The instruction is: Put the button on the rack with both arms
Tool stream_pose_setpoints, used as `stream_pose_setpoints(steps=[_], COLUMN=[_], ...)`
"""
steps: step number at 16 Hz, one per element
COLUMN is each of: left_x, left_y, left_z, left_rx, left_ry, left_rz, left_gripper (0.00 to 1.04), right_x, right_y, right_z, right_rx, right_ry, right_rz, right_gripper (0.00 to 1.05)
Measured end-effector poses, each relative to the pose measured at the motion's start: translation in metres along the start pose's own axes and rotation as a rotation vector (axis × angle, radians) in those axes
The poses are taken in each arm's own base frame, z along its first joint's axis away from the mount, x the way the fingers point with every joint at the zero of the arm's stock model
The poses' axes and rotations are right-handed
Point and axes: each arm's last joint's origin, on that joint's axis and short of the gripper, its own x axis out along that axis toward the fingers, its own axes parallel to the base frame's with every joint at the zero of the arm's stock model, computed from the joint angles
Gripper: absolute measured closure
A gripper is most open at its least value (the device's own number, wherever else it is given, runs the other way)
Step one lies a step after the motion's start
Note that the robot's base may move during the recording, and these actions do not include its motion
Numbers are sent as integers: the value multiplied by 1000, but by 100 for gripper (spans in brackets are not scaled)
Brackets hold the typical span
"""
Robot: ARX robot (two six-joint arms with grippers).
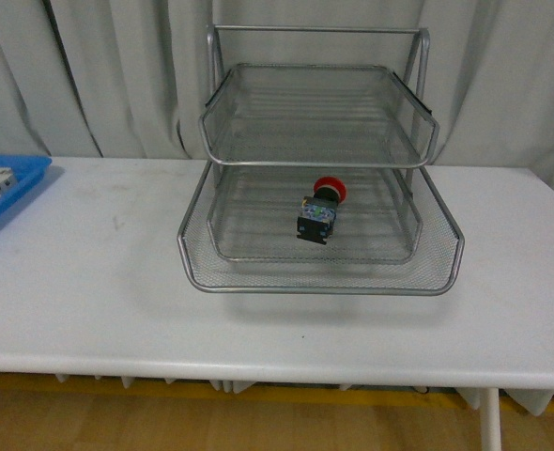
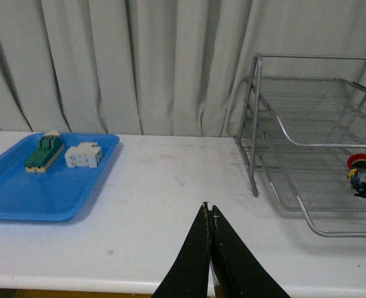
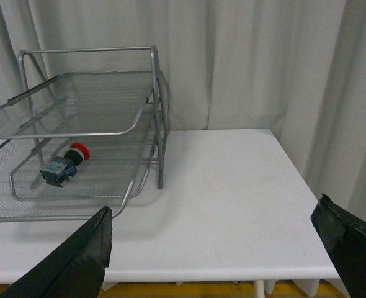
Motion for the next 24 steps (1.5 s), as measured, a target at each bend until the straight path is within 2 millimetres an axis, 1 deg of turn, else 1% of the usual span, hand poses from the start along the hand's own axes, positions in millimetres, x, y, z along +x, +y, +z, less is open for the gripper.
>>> stream_pose_setpoints(steps=[3,4,5,6,7,8,14,15,17,22,24], left_x=[-3,-8,-9,-11,-13,-13,-13,-13,-13,-13,-13], left_y=[0,0,0,0,0,0,0,0,0,0,0], left_z=[-1,-6,-7,-6,0,-4,-3,-3,-3,-3,-3], left_rx=[0,0,0,0,0,0,0,0,0,0,0], left_ry=[9,48,53,46,-11,14,10,10,10,10,10], left_rz=[0,0,-2,1,1,-1,1,1,1,1,1], left_gripper=[103,103,103,103,103,103,103,93,67,8,7], right_x=[0,0,0,0,0,0,0,0,0,0,0], right_y=[0,0,0,0,0,0,0,0,0,0,0], right_z=[0,0,0,0,0,0,0,0,0,0,0], right_rx=[0,0,0,0,0,0,0,0,0,0,0], right_ry=[0,0,0,1,1,0,0,0,0,0,0], right_rz=[0,0,0,0,0,0,0,0,0,0,0], right_gripper=[6,6,6,6,6,6,6,6,6,6,6])
